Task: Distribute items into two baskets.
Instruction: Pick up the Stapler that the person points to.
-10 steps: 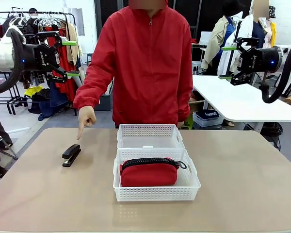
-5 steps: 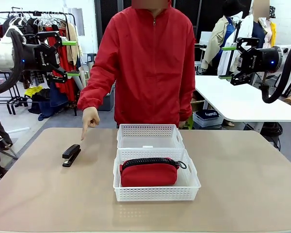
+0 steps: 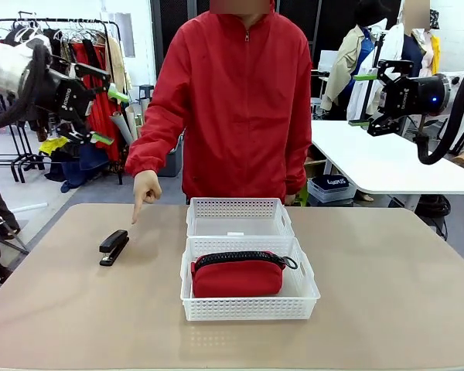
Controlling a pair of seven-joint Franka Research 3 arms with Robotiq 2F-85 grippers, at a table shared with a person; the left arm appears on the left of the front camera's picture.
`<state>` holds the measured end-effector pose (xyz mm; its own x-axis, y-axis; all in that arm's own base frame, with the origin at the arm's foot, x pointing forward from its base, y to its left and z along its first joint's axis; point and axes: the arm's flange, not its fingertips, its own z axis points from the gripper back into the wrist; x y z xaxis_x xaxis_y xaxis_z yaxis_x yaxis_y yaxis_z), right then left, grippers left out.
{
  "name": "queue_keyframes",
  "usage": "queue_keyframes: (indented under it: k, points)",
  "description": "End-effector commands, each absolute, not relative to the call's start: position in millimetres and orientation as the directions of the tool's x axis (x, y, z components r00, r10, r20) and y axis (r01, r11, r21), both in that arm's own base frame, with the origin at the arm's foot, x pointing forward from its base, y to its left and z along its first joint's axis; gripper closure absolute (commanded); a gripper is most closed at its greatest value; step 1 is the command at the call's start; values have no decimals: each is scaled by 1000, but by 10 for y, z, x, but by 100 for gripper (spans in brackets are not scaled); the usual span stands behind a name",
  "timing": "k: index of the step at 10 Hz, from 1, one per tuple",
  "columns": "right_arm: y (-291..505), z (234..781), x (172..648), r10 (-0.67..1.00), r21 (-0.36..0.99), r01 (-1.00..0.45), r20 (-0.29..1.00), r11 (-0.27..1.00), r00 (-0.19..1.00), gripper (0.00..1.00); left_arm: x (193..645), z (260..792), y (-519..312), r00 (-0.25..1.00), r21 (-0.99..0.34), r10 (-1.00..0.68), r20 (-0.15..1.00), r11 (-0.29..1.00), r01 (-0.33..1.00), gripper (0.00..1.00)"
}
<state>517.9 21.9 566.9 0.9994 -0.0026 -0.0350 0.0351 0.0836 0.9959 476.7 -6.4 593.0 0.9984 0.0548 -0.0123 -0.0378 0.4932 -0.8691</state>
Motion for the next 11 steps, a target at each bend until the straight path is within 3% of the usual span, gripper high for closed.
queue_keyframes:
  k: [1,4,7,9,10,11]
  points:
    - [218,5697,5175,-12,996,27,-26,82,1000,0,4901,6008,-131,1000,-713,-12,-27,701,-11,0]
    - [218,5697,5175,-12,996,27,-26,82,1000,0,5073,5725,-105,992,-376,-120,-30,921,100,0]
    - [218,5697,5175,-12,996,27,-26,82,1000,0,5178,5365,-152,987,-126,-155,-33,981,150,0]
    - [218,5697,5175,-12,996,27,-26,82,1000,0,5195,5242,-207,986,-120,-165,32,978,168,0]
    - [218,5697,5175,-12,996,27,-26,82,1000,0,5217,5261,-221,987,-266,-143,75,951,158,0]
    - [218,5697,5175,-12,996,27,-26,82,1000,0,5272,5292,-182,984,-117,-178,-16,978,175,0]
